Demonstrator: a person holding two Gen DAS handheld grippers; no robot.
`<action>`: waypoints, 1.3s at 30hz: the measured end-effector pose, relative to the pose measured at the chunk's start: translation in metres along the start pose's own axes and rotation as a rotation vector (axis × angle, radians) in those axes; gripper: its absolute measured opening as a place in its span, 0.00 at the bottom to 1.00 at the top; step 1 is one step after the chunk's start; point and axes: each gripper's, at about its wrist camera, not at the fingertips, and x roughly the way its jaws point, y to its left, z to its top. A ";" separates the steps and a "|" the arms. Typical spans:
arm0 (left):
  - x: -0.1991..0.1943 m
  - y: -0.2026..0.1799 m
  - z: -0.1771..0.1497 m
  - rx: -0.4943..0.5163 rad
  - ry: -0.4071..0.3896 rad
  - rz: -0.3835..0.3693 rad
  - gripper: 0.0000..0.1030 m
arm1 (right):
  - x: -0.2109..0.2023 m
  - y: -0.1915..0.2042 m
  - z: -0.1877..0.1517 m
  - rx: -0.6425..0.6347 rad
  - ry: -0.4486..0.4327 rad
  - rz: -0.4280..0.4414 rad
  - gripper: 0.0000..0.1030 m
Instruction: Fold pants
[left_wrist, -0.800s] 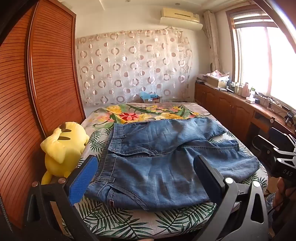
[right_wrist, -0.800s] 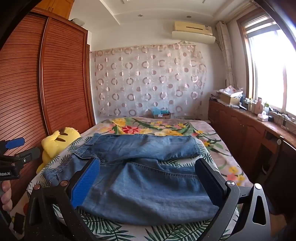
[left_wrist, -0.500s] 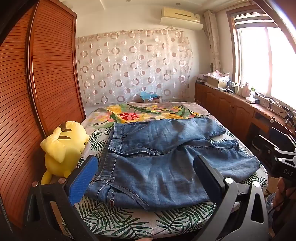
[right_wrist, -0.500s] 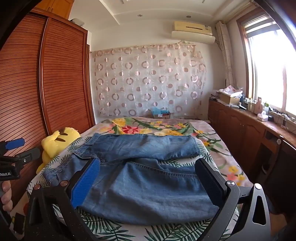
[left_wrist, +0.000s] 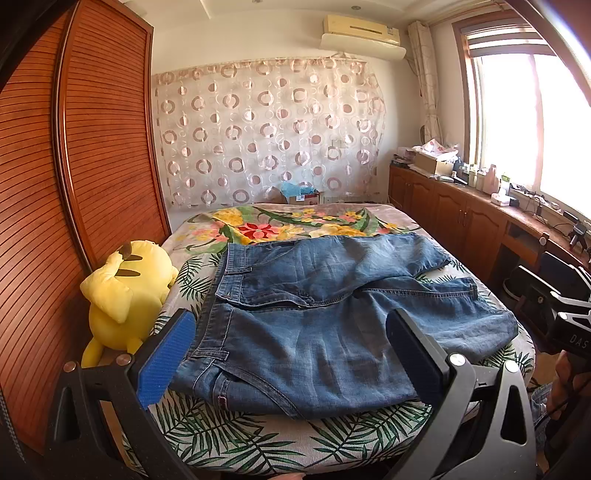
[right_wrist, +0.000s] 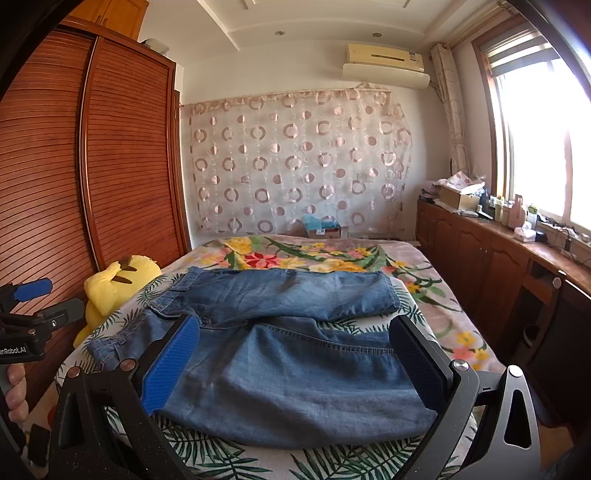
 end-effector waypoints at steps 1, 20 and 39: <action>0.000 0.000 0.000 0.000 0.000 0.001 1.00 | 0.000 0.000 0.000 -0.001 0.001 0.001 1.00; 0.000 0.000 0.000 -0.001 0.001 0.000 1.00 | -0.001 0.001 -0.001 -0.001 0.001 0.002 1.00; 0.000 0.000 0.000 -0.002 0.002 -0.001 1.00 | -0.002 0.002 0.001 0.001 0.000 0.003 1.00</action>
